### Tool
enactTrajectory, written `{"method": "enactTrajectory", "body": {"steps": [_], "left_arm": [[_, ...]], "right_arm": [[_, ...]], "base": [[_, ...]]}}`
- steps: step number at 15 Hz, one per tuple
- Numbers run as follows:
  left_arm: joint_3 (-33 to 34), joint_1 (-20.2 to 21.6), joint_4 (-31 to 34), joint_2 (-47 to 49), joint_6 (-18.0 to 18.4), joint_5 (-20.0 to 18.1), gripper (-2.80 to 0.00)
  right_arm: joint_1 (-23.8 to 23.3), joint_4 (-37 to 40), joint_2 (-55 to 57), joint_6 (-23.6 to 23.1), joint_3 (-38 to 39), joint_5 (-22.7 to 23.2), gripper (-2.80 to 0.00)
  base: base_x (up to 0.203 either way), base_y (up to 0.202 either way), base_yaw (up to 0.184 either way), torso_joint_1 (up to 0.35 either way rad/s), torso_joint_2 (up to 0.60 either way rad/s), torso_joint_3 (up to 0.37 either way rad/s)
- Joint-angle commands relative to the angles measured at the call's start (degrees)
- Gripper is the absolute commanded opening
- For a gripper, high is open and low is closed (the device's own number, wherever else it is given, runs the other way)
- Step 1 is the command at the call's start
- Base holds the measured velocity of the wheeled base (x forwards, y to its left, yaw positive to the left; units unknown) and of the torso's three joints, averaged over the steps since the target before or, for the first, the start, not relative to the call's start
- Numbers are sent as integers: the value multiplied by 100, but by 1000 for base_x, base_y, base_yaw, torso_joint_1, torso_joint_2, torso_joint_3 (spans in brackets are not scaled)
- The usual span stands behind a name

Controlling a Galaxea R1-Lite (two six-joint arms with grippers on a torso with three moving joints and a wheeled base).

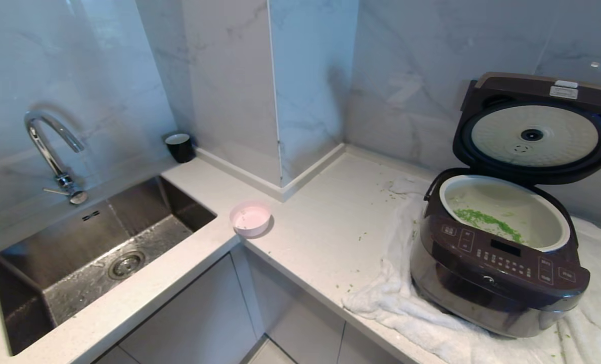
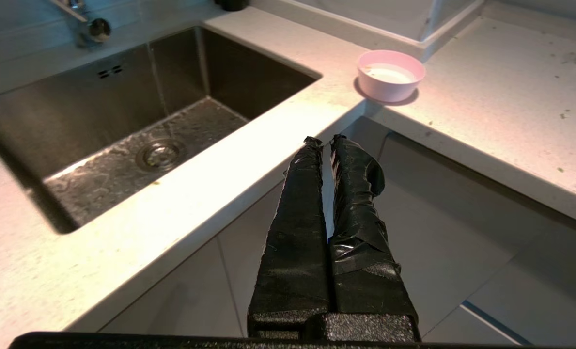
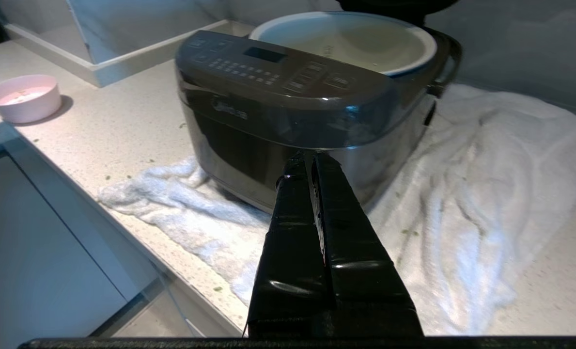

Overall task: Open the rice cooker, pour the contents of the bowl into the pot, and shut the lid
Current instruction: Turn off the tap

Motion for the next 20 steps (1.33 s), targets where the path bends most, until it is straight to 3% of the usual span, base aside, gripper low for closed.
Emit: {"method": "enactTrajectory", "body": {"steps": [1,20], "left_arm": [[0,-1,-3,6,-3,2,-280],[0,-2,-11,6,-3,2,-280]], "right_arm": [[2,-2,7,-3,152,3,-280],[2,-7,7,-3,150,3,-280]], "base": [[-2,0,-53,2,-2,3],[0,12,0,1,0,0]]}}
